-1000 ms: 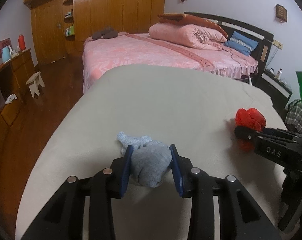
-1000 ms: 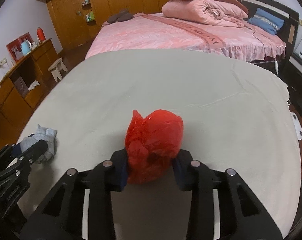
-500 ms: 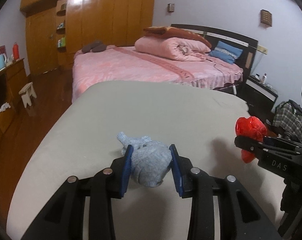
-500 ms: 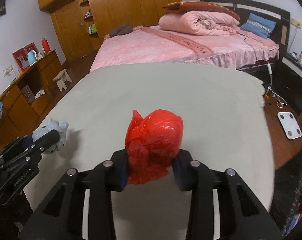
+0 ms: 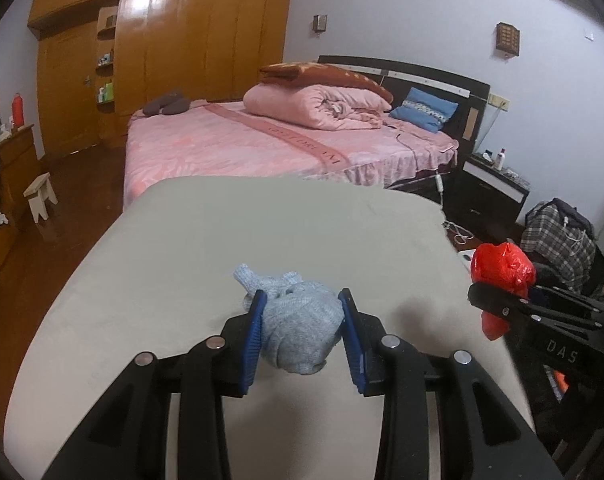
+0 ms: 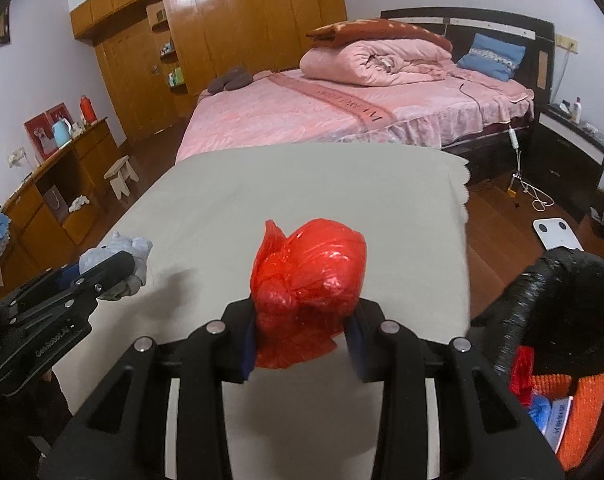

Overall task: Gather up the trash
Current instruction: 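Carry the red bag over the bin with the right tool while the left tool carries the grey cloth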

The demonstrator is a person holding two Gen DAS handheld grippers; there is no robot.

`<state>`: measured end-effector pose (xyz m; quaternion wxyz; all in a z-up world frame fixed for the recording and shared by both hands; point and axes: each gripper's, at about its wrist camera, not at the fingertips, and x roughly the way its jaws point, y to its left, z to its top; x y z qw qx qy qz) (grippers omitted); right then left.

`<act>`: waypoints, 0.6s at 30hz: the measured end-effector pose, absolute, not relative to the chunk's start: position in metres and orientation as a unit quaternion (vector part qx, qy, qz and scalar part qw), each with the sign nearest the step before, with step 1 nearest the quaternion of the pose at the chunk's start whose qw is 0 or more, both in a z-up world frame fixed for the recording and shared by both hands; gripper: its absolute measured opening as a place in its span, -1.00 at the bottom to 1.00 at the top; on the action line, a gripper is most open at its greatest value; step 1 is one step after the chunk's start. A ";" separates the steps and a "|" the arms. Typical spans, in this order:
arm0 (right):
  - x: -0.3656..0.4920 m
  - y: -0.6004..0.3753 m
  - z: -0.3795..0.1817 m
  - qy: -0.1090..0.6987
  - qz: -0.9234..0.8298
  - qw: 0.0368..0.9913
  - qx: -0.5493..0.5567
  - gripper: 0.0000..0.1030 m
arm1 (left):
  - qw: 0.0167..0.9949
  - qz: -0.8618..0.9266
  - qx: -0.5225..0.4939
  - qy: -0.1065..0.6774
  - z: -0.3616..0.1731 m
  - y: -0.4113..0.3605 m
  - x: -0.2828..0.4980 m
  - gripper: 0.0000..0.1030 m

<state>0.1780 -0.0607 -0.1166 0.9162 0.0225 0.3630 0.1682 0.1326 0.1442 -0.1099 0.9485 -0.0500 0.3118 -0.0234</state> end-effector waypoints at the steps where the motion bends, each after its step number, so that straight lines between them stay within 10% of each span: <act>1: 0.176 -0.064 -0.115 0.361 0.167 0.917 0.024 -0.33 | 0.949 -0.026 -0.048 0.310 -0.107 0.140 0.130 -0.30; 18: 0.131 -0.138 -0.069 0.313 0.126 0.941 0.036 -0.33 | 0.955 -0.085 -0.025 0.283 -0.058 0.063 0.107 -0.30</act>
